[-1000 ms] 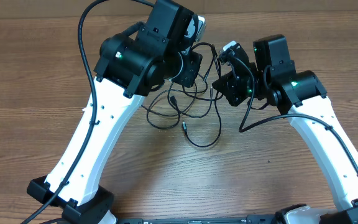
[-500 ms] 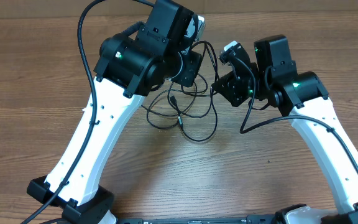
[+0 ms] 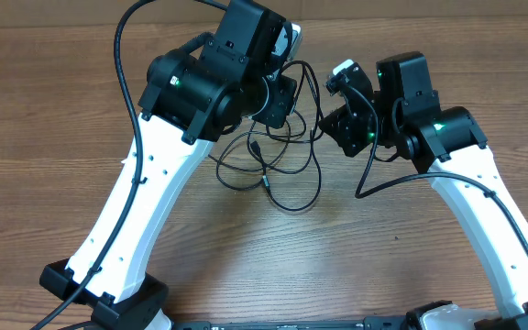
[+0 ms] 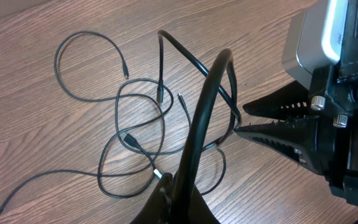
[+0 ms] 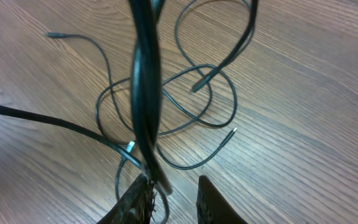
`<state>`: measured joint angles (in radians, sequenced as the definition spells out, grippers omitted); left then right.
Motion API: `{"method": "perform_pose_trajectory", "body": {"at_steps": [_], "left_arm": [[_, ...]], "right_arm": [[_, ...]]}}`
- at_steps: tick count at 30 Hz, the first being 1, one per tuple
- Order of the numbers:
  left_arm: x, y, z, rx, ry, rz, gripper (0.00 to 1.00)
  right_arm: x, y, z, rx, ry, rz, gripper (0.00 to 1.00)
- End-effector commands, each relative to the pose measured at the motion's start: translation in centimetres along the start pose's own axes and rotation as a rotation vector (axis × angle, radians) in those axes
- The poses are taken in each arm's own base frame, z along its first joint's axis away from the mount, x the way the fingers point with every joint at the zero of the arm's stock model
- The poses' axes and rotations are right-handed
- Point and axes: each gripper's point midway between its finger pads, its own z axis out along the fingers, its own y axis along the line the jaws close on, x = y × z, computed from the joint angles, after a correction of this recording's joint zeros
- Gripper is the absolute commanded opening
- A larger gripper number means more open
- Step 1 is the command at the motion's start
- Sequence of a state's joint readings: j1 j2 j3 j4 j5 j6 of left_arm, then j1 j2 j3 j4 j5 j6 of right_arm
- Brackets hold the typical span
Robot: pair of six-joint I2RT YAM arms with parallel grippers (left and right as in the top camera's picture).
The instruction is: Untangle cables
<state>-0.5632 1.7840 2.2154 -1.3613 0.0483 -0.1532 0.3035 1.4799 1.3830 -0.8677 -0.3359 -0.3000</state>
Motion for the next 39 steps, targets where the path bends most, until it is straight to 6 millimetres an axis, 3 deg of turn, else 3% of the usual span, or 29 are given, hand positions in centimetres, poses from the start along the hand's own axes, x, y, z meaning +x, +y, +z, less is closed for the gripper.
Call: {"method": "perform_pose_trajectory", "body": {"at_steps": [1,13,20,25,28,35,39], "left_arm": [[-0.8,-0.3,-2.2,0.006,-0.063,0.022,0.04],[-0.6,-1.9,-2.2,0.092,-0.049,0.027,0.04],[-0.6,-1.8,-2.2,0.088,-0.05,0.027,0.04],[-0.7,-1.4,-2.2,0.064,-0.054,0.025,0.04],[-0.8,0.1,-2.2,-0.023,-0.065,0.015,0.04],[-1.2,8.1,-4.1,-0.454,-0.143,-0.198,0.04],[-0.4,11.0,-4.9,-0.544,-0.14,-0.301,0.04]], "right_arm": [[-1.4,-0.1,-1.4,0.032,-0.046,-0.04,0.23],[-1.9,1.0,-0.3,-0.041,-0.06,-0.048,0.23],[-1.7,1.0,-0.3,-0.042,-0.054,-0.045,0.04],[-0.9,0.9,-0.3,-0.034,-0.023,-0.032,0.04],[0.3,-0.1,-0.3,0.026,0.031,-0.015,0.04],[2.9,-2.7,-0.9,0.181,0.14,0.112,0.04],[3.3,-4.3,-1.4,0.216,0.127,0.239,0.04]]}}
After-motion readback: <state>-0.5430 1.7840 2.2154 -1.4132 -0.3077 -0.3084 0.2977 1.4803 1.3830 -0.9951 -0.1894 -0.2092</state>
